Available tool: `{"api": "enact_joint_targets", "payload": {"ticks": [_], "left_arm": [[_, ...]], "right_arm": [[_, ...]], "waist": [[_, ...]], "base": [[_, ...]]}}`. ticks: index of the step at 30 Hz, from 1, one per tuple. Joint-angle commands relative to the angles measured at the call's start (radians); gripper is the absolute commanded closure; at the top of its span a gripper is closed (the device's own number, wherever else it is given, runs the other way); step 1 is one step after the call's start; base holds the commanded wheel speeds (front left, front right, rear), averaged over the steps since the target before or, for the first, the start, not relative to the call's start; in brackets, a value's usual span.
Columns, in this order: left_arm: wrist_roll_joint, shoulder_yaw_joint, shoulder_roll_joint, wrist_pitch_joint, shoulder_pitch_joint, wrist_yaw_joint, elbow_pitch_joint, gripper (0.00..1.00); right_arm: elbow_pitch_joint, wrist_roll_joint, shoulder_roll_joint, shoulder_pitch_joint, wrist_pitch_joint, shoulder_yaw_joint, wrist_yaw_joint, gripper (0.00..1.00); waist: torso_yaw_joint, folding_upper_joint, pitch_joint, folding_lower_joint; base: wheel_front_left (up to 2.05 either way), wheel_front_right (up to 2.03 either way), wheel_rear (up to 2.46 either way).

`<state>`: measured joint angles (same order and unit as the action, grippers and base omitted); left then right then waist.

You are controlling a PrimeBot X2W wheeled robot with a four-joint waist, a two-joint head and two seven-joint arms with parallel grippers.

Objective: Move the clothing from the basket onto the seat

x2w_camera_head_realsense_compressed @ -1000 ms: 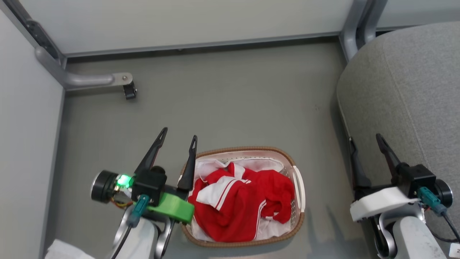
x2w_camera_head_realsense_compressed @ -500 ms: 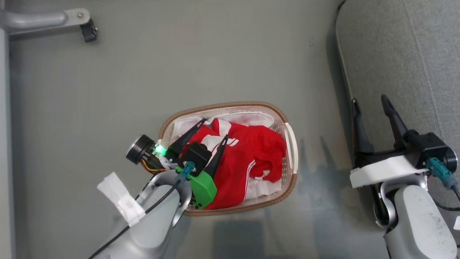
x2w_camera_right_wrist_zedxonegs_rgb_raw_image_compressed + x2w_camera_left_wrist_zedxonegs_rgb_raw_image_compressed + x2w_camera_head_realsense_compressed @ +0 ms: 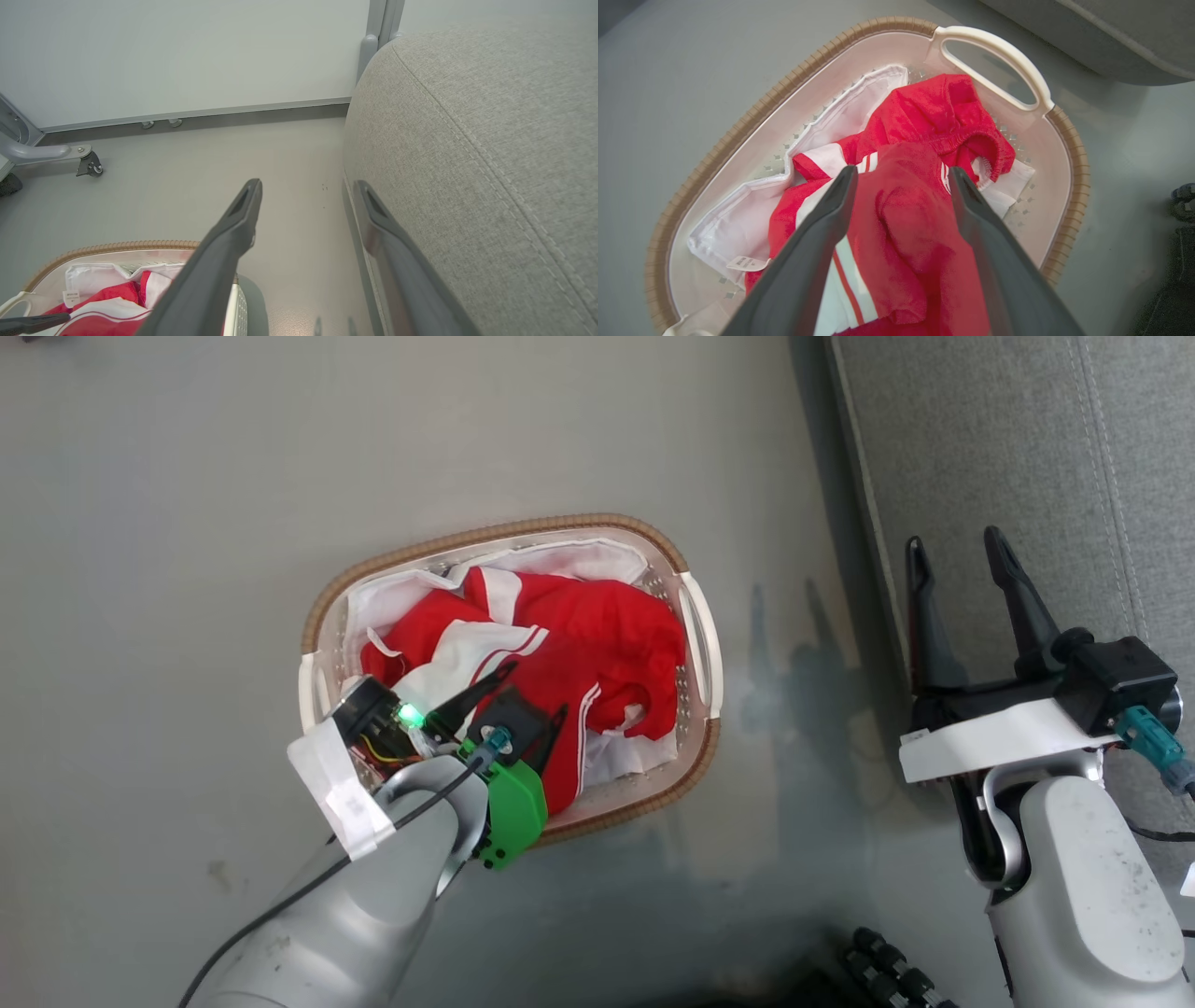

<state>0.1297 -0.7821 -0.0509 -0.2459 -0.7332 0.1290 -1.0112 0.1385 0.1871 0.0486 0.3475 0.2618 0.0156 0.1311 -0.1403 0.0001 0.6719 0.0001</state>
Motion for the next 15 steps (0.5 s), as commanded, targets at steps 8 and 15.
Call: {"api": "enact_joint_targets", "payload": {"ticks": [8, 15], "left_arm": [[0.014, 0.013, -0.016, 0.029, -0.088, -0.040, -0.136, 0.00], [0.036, 0.017, -0.009, 0.042, -0.102, -0.043, -0.196, 0.64]], "right_arm": [[0.000, 0.026, 0.003, 0.025, 0.005, 0.017, -0.001, 0.00], [0.005, 0.035, 0.003, 0.033, 0.005, 0.027, -0.001, 0.00]], "waist": [[-0.054, -0.0001, 0.082, -0.0001], [-0.054, -0.0001, 0.091, -0.0001]], "base": [[0.00, 0.00, 0.00], [0.00, 0.00, 0.00]]}}
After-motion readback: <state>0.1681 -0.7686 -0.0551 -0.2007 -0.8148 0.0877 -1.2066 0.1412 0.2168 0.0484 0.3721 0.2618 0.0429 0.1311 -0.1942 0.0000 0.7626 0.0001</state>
